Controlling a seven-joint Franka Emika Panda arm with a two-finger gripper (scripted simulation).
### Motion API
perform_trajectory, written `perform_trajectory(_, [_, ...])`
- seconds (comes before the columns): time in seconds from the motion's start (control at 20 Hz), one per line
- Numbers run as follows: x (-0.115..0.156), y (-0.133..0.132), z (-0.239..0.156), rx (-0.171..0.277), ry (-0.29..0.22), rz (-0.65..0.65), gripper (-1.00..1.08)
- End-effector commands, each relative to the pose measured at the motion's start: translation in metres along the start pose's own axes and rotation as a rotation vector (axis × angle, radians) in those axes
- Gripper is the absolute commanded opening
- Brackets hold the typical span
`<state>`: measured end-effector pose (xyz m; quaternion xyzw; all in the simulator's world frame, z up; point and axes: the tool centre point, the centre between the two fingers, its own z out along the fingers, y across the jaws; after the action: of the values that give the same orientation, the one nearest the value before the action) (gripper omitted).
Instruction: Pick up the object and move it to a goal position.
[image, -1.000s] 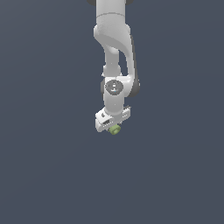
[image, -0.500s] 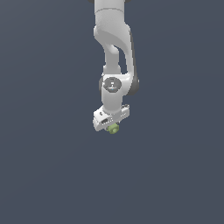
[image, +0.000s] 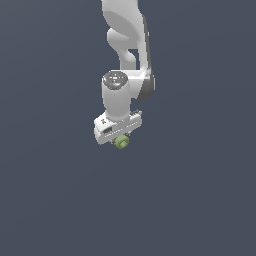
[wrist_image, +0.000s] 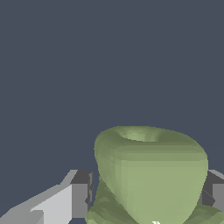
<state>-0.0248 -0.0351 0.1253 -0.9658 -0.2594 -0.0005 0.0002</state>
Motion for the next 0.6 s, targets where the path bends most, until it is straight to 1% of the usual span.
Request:
perform_trajectory(0.0, [-0.003, 0.013, -0.024, 0.000, 0.001, 0.000, -1.00])
perform_trajectory(0.55, [-0.015, 0.076, -0.136, 0.001, 0.001, -0.001, -1.00])
